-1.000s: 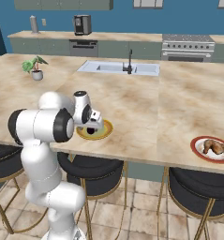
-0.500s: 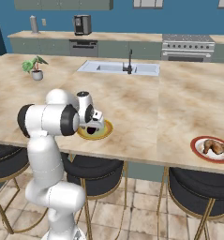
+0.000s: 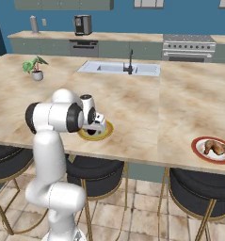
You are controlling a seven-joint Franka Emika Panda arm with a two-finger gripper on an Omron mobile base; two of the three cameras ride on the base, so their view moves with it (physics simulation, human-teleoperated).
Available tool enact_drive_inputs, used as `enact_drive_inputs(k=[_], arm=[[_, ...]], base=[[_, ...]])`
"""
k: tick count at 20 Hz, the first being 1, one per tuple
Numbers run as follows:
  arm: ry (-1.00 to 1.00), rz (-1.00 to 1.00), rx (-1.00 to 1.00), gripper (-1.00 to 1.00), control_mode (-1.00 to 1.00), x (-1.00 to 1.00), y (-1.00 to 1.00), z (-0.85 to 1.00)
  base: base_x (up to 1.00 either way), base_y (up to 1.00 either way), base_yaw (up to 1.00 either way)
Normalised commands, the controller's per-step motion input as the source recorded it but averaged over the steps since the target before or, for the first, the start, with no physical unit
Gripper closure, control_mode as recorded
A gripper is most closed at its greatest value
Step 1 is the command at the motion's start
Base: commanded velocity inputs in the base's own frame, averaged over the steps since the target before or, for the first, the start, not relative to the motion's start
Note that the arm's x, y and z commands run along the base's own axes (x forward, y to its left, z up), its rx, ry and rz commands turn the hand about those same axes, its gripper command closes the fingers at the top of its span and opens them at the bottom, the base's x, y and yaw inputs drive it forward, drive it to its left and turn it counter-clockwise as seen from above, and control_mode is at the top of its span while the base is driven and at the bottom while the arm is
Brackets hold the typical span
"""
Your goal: Transport the chicken drumstick and eggplant to the fridge. Place the chicken drumstick on the rack containing meat and place the eggplant on the rack containing the vegetable, ensuring meats and vegetables are on different racks.
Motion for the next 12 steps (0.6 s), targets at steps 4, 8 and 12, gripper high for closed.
enact_drive_inputs(k=[4, 8, 12], arm=[[0.14, -0.03, 0.00, 1.00, -1.00, 0.00, 0.07, -0.34], [0.11, -0.04, 0.00, 1.00, -1.00, 0.00, 0.03, -0.25], [0.03, -0.03, 0.00, 1.00, -1.00, -0.03, 0.00, -0.12]], base=[[0.00, 0.00, 0.00], [0.00, 0.00, 0.00], [0.00, 0.00, 0.00]])
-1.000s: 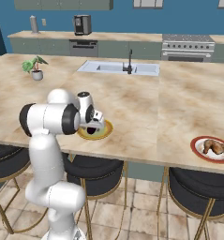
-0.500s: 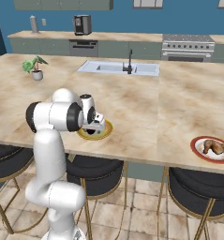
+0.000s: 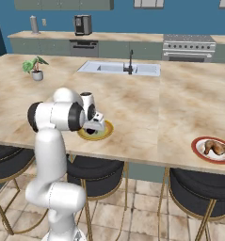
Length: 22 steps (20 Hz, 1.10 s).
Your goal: Transport the chicken drumstick and eggplant to the fridge. Place the chicken drumstick on the rack containing meat and place the eggplant on the rack containing the vegetable, ensuring meats and vegetables are on different racks.
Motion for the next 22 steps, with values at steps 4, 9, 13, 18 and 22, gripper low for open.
enact_drive_inputs(k=[4, 9, 13, 18, 22], arm=[[0.01, -0.09, 0.00, 1.00, -1.00, -0.50, -0.10, 0.26], [0.07, -0.05, 0.02, 1.00, -1.00, -0.85, -0.34, 0.60], [0.06, 0.00, 0.04, 1.00, -1.00, -0.93, -0.37, 0.79], [0.12, 0.00, 0.03, 1.00, -1.00, -0.65, -0.30, 0.62], [0.12, 0.02, 0.05, 1.00, -1.00, -0.73, -0.23, 0.66]], base=[[0.00, 0.00, 0.00], [0.00, 0.00, 0.00], [0.00, 0.00, 0.00], [0.00, 0.00, 0.00], [0.00, 0.00, 0.00]])
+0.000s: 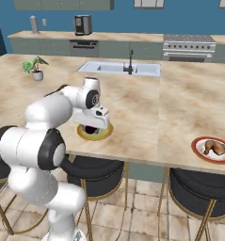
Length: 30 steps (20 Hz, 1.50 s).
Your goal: Transport the chicken drumstick and eggplant to the fridge. Place the chicken drumstick on the rack containing meat and place the eggplant on the rack containing the vegetable, ensuring meats and vegetables are on different racks.
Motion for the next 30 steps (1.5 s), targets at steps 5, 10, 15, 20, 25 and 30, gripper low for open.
enact_drive_inputs(k=[5, 10, 15, 20, 25, 30], arm=[[0.01, 0.01, 0.01, 1.00, -1.00, -0.97, -0.11, 0.73], [0.01, 0.00, 0.00, 1.00, -1.00, -0.93, -0.05, 0.64], [0.01, 0.04, 0.00, 1.00, -1.00, -1.00, 0.00, 0.47], [-0.03, 0.06, 0.00, 1.00, 1.00, -0.40, -0.02, 0.17], [0.00, 0.00, 0.00, 1.00, 1.00, 0.00, 0.00, 0.00], [0.00, 0.00, 0.00, 1.00, 1.00, 0.00, 0.00, 0.00]], base=[[0.00, 0.00, 0.00], [0.00, 0.00, 0.00], [0.00, 0.00, 0.00], [-0.59, -0.02, 0.09], [-0.14, -0.66, 0.01], [0.25, -0.82, -0.45]])
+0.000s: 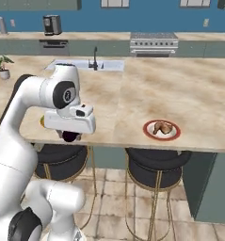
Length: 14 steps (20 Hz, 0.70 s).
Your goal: Transport the chicken drumstick and eggplant to the fridge. Place the chicken drumstick on the rack containing meat and place the eggplant on the rack containing the vegetable, ensuring meats and vegetables are on different racks.
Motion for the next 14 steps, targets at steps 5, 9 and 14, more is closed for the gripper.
enact_drive_inputs(k=[5, 9, 14], arm=[[0.00, 0.00, 0.00, 1.00, 1.00, 0.00, 0.00, 0.00], [0.00, 0.00, 0.00, 1.00, 1.00, 0.00, 0.00, 0.00], [0.00, 0.00, 0.00, 1.00, 1.00, 0.00, 0.00, 0.00]], base=[[0.00, -0.06, -0.99], [0.00, 0.00, -1.00], [0.18, 0.00, -0.89]])
